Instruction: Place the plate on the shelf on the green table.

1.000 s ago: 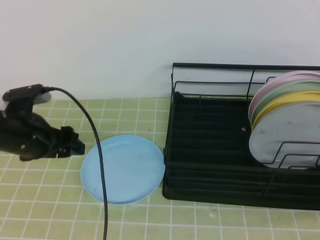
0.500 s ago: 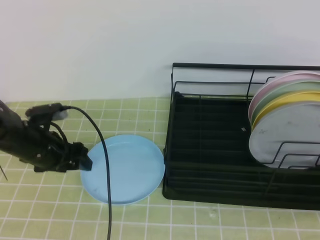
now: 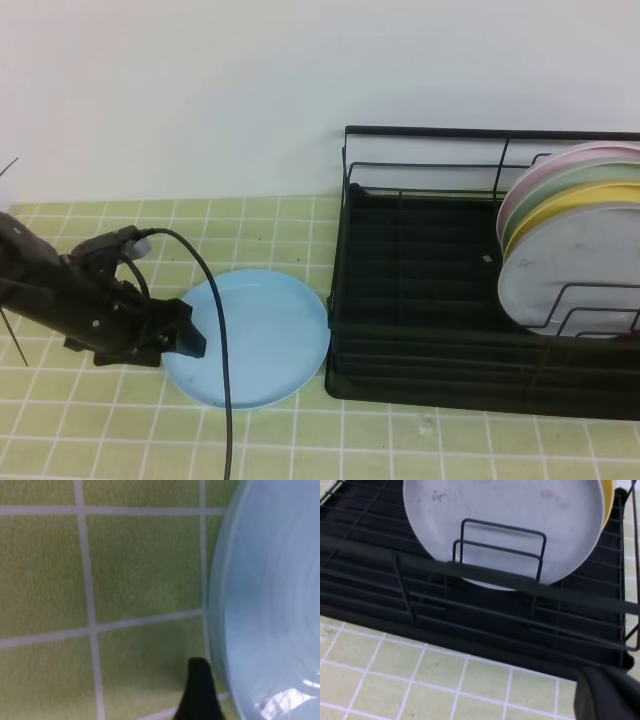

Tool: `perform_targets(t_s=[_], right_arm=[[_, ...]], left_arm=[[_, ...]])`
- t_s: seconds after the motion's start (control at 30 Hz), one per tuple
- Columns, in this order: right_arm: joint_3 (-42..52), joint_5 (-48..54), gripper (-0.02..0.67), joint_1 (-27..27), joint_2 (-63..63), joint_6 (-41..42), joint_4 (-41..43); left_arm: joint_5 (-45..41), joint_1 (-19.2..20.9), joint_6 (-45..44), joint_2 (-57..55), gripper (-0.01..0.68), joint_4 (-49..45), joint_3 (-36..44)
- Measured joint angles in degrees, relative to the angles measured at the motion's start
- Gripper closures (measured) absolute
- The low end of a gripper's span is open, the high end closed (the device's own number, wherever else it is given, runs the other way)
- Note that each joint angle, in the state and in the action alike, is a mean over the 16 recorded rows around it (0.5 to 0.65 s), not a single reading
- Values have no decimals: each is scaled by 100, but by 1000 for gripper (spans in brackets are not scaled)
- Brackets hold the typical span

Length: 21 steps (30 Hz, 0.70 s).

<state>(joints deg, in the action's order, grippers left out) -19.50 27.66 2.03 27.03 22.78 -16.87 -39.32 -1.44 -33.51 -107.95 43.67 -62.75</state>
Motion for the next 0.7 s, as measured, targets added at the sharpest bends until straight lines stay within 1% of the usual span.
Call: perform_targets(t_s=[0.13,0.5,0.7], right_arm=[[-56,-35,648,0,0,3,-2],[-195,-40,648,0,0,11,-2],[-194,-36,648,0,0,14,-2]], left_arm=[[1,0,-7,-6,275,16,0],[-10,1,-25,-6,491,20,0],[0,5,-36,-3,572,4,-5]])
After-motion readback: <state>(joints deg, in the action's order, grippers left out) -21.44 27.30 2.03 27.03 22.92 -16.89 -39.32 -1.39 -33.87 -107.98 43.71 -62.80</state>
